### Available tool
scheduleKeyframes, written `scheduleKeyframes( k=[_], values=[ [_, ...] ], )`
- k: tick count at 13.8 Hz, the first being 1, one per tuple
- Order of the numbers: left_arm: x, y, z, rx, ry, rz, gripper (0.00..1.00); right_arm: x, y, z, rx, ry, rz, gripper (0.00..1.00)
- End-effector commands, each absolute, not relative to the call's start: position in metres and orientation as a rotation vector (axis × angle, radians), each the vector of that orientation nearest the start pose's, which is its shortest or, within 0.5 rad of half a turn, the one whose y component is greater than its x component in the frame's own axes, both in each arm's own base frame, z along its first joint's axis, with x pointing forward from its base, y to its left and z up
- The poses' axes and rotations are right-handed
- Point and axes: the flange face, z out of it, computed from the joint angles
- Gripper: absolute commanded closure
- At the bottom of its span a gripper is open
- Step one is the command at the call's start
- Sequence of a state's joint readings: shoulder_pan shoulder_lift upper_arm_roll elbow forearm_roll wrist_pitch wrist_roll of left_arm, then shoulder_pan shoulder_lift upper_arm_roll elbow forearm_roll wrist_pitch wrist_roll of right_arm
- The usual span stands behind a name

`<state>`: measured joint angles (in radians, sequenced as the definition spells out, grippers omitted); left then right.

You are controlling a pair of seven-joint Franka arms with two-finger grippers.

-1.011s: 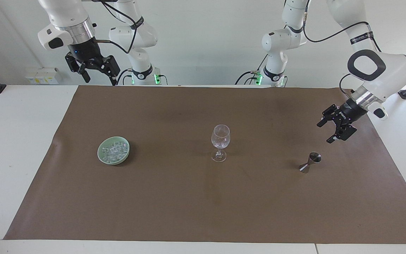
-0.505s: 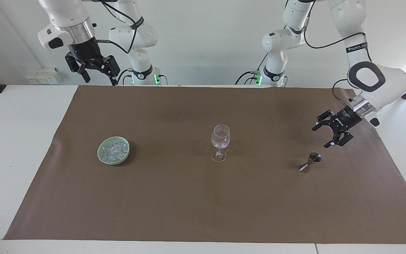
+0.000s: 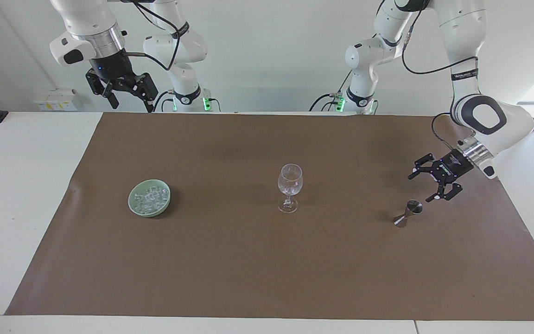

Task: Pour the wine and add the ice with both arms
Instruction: 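Lower the open left gripper around the silver jigger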

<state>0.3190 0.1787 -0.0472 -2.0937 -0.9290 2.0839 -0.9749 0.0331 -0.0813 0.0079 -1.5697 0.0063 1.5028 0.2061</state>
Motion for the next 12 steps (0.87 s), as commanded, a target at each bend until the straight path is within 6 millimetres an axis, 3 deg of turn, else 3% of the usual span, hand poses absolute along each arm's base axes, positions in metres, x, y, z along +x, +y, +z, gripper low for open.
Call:
scheduleKeyframes(
  k=[1,5,12],
  values=[
    [0.551,0.123,0.330,1.419,1.930,-0.572,0.00,0.516,0.022,0.663,-3.134,0.256,-0.037,0.00],
    [0.551,0.139,0.317,1.343,1.951,-0.586,0.00,0.516,0.022,0.663,-3.134,0.256,-0.037,0.00],
    [0.557,0.133,0.291,1.191,1.940,-0.636,0.00,0.516,0.022,0.663,-3.134,0.256,-0.037,0.00]
  ],
)
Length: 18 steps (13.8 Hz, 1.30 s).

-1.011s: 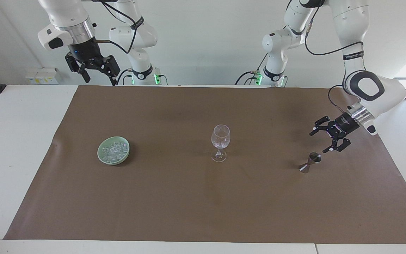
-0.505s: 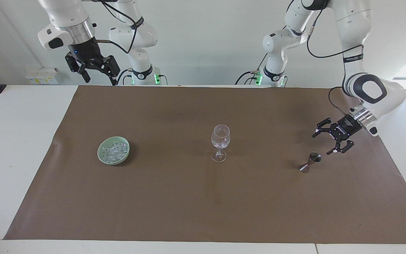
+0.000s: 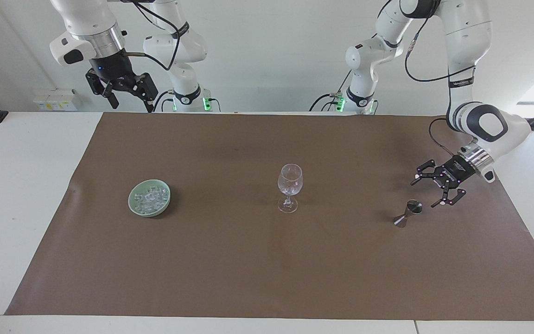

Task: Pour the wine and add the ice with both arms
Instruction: 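Lower the open left gripper around the silver jigger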

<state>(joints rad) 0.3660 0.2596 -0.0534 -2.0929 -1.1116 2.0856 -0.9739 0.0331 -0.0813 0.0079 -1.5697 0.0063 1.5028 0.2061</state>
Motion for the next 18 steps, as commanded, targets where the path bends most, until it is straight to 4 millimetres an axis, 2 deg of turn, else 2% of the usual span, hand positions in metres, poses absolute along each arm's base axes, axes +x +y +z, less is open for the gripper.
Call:
scheduleKeyframes(
  k=[1,5,8,9,14,18],
  values=[
    [0.558,0.132,0.290,1.176,1.930,-0.637,0.00,0.516,0.022,0.663,-3.134,0.256,-0.037,0.00],
    [0.561,0.130,0.281,1.176,1.883,-0.626,0.00,0.516,0.022,0.662,-3.134,0.256,-0.035,0.00],
    [0.565,0.122,0.281,1.196,1.797,-0.572,0.00,0.516,0.022,0.663,-3.134,0.256,-0.037,0.00],
    [0.567,0.118,0.281,1.175,1.797,-0.569,0.00,0.516,0.022,0.662,-3.134,0.256,-0.035,0.00],
    [0.568,0.115,0.252,1.077,1.820,-0.616,0.00,0.516,0.022,0.662,-3.134,0.256,-0.035,0.00],
    [0.571,0.110,0.252,1.054,1.805,-0.621,0.00,0.516,0.022,0.663,-3.134,0.256,-0.037,0.00]
  ],
)
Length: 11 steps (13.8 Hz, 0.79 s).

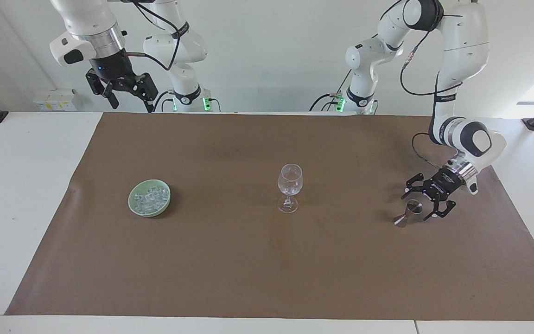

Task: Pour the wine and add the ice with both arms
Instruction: 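Lower the open left gripper around the silver jigger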

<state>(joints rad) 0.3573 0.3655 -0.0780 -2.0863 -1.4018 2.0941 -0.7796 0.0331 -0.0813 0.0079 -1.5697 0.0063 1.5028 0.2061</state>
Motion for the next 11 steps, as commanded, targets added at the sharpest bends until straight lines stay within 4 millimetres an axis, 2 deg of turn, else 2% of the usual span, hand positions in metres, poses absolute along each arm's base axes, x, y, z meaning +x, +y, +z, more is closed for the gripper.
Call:
scheduleKeyframes(
  k=[1,7,11],
  values=[
    [0.572,0.106,0.253,1.049,1.797,-0.625,0.00,0.516,0.022,0.663,-3.134,0.256,-0.037,0.00],
    [0.581,0.088,0.258,1.037,1.756,-0.629,0.00,0.516,0.022,0.663,-3.134,0.256,-0.037,0.00],
    [0.582,0.085,0.258,1.004,1.759,-0.624,0.00,0.516,0.022,0.663,-3.134,0.256,-0.037,0.00]
  ],
)
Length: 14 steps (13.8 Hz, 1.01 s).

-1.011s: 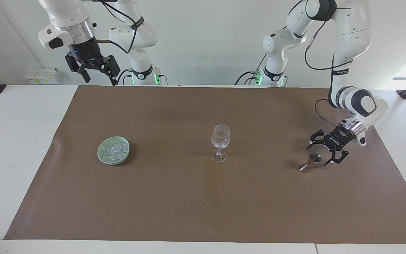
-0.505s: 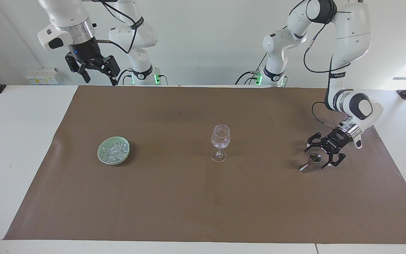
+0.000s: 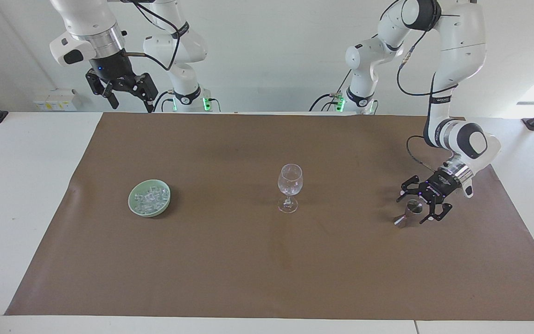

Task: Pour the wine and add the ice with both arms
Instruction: 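Close the left gripper on the silver jigger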

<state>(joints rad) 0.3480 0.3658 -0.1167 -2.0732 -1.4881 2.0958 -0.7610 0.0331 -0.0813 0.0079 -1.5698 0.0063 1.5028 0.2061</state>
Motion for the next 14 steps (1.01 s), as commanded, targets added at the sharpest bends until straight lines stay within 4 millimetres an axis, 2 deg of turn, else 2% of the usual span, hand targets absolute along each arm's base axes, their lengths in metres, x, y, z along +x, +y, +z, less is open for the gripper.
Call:
scheduleKeyframes(
  k=[1,9,14],
  values=[
    [0.5831,0.0811,0.2582,1.004,1.758,-0.626,0.00,0.5165,0.0220,0.6630,-3.134,0.256,-0.037,0.00],
    [0.5787,0.0820,0.2511,0.996,1.787,-0.618,0.00,0.5165,0.0220,0.6630,-3.134,0.256,-0.037,0.00],
    [0.5788,0.0814,0.2491,0.993,1.793,-0.613,0.13,0.5165,0.0220,0.6630,-3.134,0.256,-0.037,0.00]
  ],
)
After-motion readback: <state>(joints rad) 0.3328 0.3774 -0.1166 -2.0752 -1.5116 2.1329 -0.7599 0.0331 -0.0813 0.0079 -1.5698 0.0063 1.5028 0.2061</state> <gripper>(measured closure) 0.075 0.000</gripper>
